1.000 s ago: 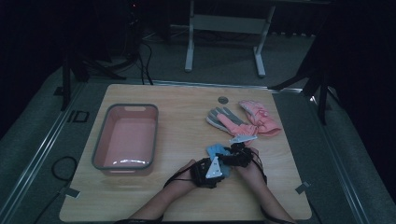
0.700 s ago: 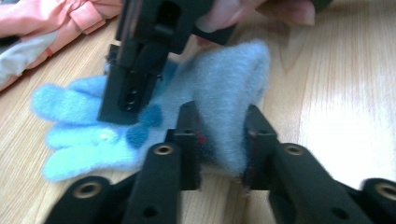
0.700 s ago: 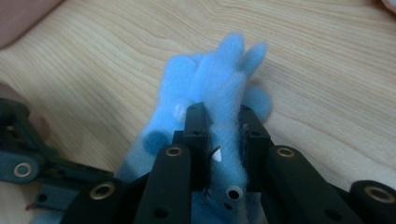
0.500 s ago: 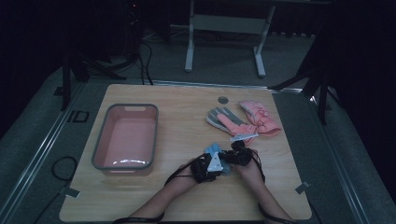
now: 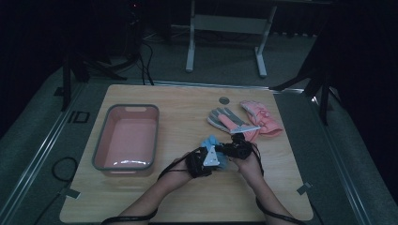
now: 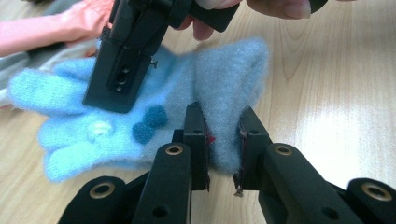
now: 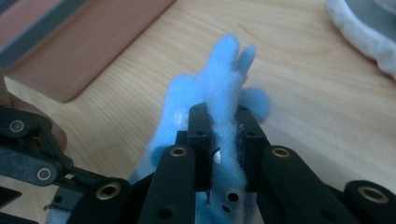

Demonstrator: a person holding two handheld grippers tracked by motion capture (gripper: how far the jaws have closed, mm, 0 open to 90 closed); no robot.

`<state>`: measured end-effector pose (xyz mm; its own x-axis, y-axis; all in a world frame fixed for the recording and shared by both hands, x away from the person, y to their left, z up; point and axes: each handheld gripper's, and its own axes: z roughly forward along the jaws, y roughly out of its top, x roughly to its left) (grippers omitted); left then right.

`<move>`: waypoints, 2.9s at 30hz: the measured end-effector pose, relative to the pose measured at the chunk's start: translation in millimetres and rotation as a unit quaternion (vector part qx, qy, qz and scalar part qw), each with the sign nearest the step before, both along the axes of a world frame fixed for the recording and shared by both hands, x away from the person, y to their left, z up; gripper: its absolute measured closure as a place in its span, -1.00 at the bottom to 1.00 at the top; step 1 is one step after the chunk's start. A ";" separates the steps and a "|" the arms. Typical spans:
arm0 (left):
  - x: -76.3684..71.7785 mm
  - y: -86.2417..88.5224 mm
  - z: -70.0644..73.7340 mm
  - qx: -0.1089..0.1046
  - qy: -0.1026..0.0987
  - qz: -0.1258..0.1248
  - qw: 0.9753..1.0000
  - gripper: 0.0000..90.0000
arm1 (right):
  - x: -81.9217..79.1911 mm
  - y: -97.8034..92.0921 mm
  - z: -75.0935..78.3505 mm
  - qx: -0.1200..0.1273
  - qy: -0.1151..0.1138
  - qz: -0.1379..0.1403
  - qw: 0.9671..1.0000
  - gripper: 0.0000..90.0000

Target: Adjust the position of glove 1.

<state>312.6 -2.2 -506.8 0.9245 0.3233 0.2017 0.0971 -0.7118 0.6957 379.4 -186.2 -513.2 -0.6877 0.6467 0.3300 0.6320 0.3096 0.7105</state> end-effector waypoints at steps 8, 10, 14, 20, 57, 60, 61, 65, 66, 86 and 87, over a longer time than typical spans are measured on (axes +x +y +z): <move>0.1 18.8 19.9 -0.001 -0.005 0.003 1.000 0.75 | 3.2 12.9 19.2 0.016 -0.007 0.007 1.000 0.78; -0.3 24.7 24.2 -0.005 -0.003 0.006 1.000 0.75 | 3.9 17.4 23.7 0.020 -0.009 0.010 1.000 0.78; -1.0 36.8 31.8 -0.007 -0.009 0.013 1.000 0.75 | 6.2 29.7 33.2 0.022 -0.012 0.018 1.000 0.78; -2.3 62.6 41.7 -0.008 -0.015 0.032 0.999 0.75 | 11.1 58.6 47.5 0.025 -0.021 0.037 0.999 0.78; -19.2 213.2 65.7 0.013 -0.013 0.139 0.990 0.75 | 26.7 228.6 72.3 0.040 -0.020 0.125 0.991 0.78; -20.6 225.6 63.8 0.018 -0.007 0.149 0.989 0.75 | 27.1 242.7 70.7 0.040 -0.017 0.133 0.990 0.78; -21.0 229.3 62.9 0.018 -0.005 0.152 0.988 0.75 | 26.7 248.9 69.9 0.038 -0.019 0.135 0.990 0.78; -22.0 239.3 59.2 0.018 0.003 0.159 0.987 0.75 | 26.3 259.3 65.9 0.036 -0.019 0.140 0.989 0.78; -22.3 241.0 57.3 0.019 0.003 0.161 0.987 0.75 | 27.2 262.0 61.0 0.036 -0.013 0.139 0.990 0.78; 13.7 243.5 28.1 0.052 0.050 0.168 0.983 0.75 | 53.7 269.6 23.5 -0.006 0.015 0.113 0.993 0.76; 22.0 242.9 22.1 0.058 0.054 0.165 0.983 0.74 | 55.5 270.3 21.6 -0.009 0.014 0.112 0.994 0.73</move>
